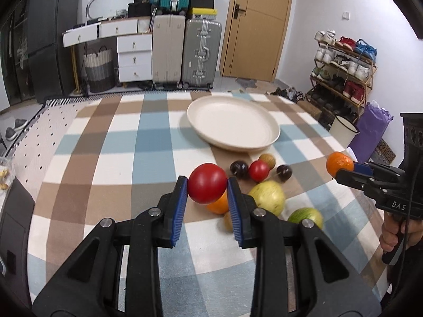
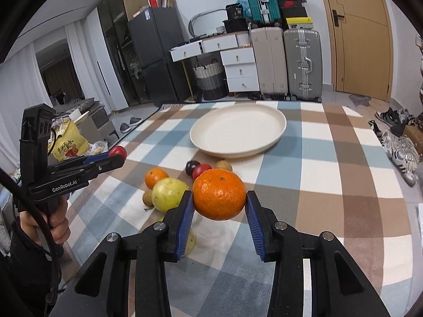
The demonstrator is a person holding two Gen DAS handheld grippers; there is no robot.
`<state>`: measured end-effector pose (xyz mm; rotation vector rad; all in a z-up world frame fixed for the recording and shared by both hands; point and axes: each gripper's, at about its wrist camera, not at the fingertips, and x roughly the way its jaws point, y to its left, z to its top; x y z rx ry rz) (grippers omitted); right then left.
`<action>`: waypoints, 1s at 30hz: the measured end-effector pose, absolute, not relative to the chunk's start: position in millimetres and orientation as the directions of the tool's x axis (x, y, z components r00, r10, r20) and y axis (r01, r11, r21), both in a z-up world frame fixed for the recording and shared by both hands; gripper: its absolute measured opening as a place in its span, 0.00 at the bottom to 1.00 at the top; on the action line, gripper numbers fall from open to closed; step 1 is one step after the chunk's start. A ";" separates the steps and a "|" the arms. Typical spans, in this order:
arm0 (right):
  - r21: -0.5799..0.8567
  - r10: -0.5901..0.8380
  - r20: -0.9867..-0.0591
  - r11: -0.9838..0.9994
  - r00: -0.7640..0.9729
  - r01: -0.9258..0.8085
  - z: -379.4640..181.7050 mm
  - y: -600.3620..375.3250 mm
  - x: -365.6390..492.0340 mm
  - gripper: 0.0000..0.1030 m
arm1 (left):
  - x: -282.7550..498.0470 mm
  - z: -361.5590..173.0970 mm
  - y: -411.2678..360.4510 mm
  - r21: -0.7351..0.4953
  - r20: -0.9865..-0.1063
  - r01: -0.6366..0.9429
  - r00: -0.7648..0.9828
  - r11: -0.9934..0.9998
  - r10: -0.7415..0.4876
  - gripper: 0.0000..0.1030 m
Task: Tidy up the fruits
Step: 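Carry the tomato and orange over the plate and release both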
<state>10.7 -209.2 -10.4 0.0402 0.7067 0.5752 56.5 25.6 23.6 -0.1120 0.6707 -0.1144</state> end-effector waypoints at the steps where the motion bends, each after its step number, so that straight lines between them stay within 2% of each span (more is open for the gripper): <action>1: 0.225 0.515 -0.589 0.845 0.623 -0.485 -5.0 -210.6 9.5 0.39 | 55.4 28.0 24.6 -0.140 -0.605 0.072 0.783 0.988 -0.142 0.27; 17: 0.284 0.546 -0.490 0.837 0.680 -0.467 40.0 -226.8 27.5 0.39 | 78.6 65.6 -2.1 -0.121 -0.556 0.107 0.816 0.987 -0.156 0.27; 30: 0.300 0.532 -0.498 0.847 0.685 -0.439 43.0 -223.7 68.3 0.39 | 132.9 74.6 -18.4 -0.102 -0.558 0.143 0.811 0.984 -0.176 0.27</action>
